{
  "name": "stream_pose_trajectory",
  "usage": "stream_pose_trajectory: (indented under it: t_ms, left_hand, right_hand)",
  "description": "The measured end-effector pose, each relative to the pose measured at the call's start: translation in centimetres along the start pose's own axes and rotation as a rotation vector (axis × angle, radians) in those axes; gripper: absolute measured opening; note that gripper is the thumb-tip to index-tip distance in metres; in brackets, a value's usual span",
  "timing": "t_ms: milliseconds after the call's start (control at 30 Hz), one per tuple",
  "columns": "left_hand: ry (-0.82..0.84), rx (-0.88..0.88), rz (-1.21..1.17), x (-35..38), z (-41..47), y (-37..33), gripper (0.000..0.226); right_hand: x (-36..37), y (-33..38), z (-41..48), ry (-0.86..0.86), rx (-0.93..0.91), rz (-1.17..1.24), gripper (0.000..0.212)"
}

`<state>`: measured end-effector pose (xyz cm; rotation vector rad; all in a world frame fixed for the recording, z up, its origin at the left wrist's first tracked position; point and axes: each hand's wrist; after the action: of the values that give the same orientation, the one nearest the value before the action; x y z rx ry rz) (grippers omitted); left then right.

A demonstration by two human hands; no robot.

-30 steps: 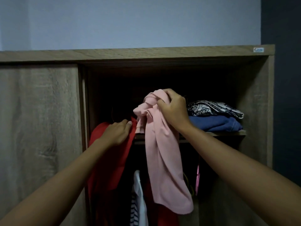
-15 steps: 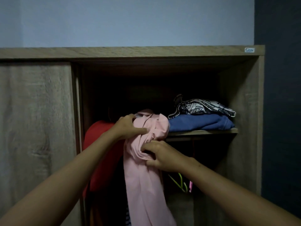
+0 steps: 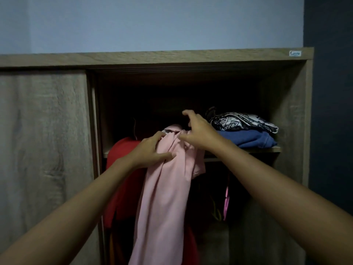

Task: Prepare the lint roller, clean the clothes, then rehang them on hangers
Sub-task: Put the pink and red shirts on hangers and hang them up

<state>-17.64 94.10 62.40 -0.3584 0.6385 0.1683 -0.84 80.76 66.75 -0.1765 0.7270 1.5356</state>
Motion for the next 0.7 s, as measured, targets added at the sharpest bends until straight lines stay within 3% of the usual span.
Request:
stream_pose_trajectory:
  t_ms: [33,100,233,400,500,700]
  left_hand:
    - [0.021,-0.013,0.013,-0.1,-0.1,-0.1,0.073]
    - [0.047,-0.085,0.002,-0.3,-0.1,0.0,0.071]
    - [-0.041,-0.300,-0.038,-1.4,-0.1,0.7,0.037]
    - [-0.059,-0.337,0.013,-2.8,-0.3,1.3,0.042]
    - [-0.095,-0.341,-0.053,-2.8,0.1,2.2,0.027]
    - [-0.155,-0.162,-0.115,-4.3,0.2,1.4,0.035]
  right_hand:
    - [0.4,0.3,0.4,0.071,-0.008,-0.067,0.092]
    - [1.6,1.0,0.8,0.173,-0.067,-0.206,0.099]
    - [3.2,1.8,1.2,0.265,-0.091,-0.346,0.047]
    - [2.7,1.3,0.4,0.048,-0.059,-0.193,0.011]
    - [1.5,0.6,-0.4,-0.113,-0.124,-0.068,0.015]
    - [-3.7,-0.4,-1.3,-0.376,-0.383,0.091,0.024]
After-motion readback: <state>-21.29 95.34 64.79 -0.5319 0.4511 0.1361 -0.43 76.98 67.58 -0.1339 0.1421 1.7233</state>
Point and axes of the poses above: each hand's wrist, its own z-axis towards the middle knuckle, its own x-axis out of the palm, y = z × x, and after that the axes turned 11 degrees about -y, right-handed
